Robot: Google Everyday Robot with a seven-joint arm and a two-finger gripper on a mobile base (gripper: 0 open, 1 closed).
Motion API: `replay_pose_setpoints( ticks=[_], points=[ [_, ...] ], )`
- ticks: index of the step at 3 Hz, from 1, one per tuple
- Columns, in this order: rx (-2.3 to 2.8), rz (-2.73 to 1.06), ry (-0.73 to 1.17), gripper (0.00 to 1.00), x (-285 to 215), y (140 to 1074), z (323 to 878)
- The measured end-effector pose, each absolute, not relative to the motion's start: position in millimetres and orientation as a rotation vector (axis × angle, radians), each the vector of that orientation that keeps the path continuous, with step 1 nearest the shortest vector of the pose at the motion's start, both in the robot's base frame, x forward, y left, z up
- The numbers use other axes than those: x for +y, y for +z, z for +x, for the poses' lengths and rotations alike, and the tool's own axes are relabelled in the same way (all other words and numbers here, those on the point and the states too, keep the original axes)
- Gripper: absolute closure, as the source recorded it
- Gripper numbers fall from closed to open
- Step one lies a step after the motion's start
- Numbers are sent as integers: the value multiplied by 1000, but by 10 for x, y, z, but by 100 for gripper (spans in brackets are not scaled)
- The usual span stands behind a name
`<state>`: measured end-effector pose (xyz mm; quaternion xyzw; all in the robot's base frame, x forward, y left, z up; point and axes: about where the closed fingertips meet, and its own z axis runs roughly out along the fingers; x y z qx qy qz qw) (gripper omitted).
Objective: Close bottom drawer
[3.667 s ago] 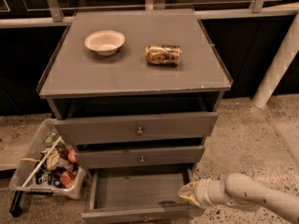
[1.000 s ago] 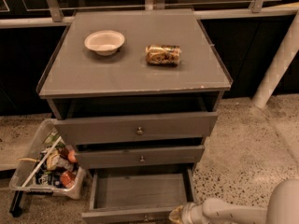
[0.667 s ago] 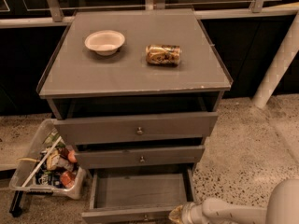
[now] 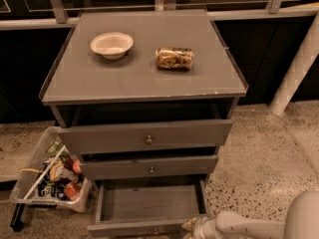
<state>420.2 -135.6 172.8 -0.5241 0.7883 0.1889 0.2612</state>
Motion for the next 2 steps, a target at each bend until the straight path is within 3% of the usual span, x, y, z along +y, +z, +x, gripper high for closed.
replay_pose_setpoints(
  ticks=[1, 2],
  points=[
    [2131, -1408, 511, 0, -1347, 1674, 4272],
    [2105, -1414, 536, 18, -1183, 1545, 4466]
  ],
)
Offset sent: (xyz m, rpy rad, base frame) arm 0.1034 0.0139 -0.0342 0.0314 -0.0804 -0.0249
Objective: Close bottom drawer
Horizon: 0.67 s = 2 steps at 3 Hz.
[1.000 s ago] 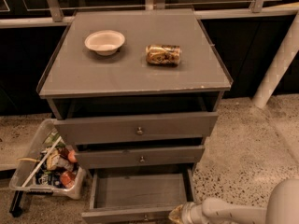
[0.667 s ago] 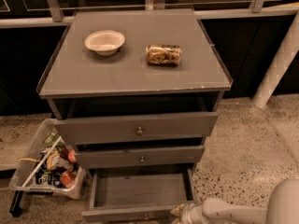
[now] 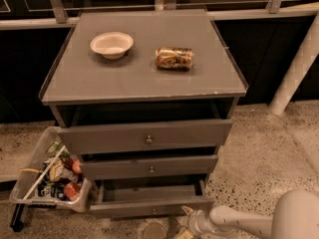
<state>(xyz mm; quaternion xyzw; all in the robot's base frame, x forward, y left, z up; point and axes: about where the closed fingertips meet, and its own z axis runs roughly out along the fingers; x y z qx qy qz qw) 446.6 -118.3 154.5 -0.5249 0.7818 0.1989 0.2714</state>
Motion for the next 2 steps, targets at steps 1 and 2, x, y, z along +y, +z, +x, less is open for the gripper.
replay_pose_setpoints(
  ticks=[1, 2],
  points=[
    [2084, -1410, 490, 42, -1191, 1462, 4957],
    [2068, -1418, 403, 65, -1235, 1554, 5375]
  ],
)
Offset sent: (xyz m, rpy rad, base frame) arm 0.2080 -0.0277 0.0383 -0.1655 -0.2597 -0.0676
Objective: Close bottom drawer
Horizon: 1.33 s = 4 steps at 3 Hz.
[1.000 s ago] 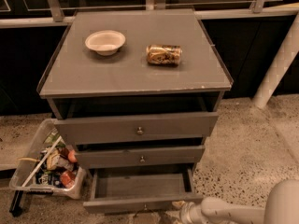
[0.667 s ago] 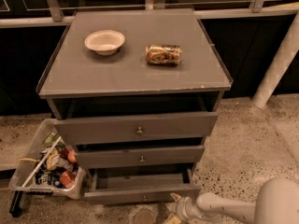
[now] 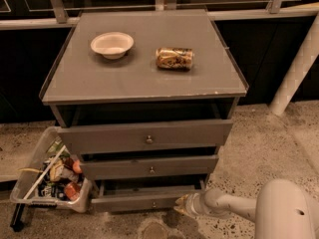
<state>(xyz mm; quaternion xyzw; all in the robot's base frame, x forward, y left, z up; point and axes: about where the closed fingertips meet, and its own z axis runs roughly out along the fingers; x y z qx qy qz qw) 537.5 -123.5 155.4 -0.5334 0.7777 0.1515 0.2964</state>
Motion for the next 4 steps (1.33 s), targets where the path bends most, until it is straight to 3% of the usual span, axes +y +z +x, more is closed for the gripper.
replay_pose_setpoints(
  ticks=[1, 2, 4],
  points=[
    [2038, -1403, 264, 87, -1280, 1922, 5855],
    [2036, -1401, 258, 87, -1283, 1935, 5856],
    [2036, -1401, 258, 40, -1283, 1935, 5856]
  ],
)
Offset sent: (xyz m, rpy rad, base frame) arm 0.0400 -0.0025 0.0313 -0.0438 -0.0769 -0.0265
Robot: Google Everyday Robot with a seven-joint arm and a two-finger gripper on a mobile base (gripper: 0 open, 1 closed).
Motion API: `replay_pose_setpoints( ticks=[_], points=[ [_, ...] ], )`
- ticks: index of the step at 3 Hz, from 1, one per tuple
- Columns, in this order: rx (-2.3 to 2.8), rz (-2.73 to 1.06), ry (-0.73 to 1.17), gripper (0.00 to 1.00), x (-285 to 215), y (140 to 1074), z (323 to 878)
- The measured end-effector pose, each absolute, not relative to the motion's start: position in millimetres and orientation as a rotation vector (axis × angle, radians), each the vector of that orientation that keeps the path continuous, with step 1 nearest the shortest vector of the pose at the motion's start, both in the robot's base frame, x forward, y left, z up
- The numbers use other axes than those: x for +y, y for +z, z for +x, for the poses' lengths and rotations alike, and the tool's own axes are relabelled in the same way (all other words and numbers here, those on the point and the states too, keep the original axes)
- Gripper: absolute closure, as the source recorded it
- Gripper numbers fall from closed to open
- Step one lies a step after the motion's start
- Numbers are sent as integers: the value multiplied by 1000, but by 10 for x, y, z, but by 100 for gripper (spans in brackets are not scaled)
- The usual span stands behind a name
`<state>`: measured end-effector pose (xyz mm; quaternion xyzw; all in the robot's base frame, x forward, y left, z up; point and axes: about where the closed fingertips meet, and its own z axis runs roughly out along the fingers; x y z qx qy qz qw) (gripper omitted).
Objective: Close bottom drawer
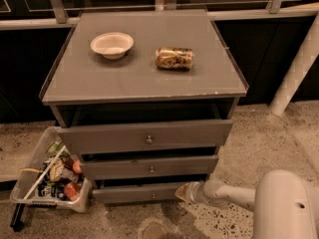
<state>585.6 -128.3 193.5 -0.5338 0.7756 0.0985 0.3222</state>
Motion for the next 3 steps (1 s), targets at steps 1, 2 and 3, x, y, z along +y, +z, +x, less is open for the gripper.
replay_pose_setpoints(
  ticks=[1, 2, 3],
  points=[
    [2036, -1401, 259, 17, -1282, 1935, 5856],
    [2036, -1402, 259, 0, -1282, 1934, 5855],
    [2036, -1402, 259, 0, -1281, 1934, 5855]
  ],
)
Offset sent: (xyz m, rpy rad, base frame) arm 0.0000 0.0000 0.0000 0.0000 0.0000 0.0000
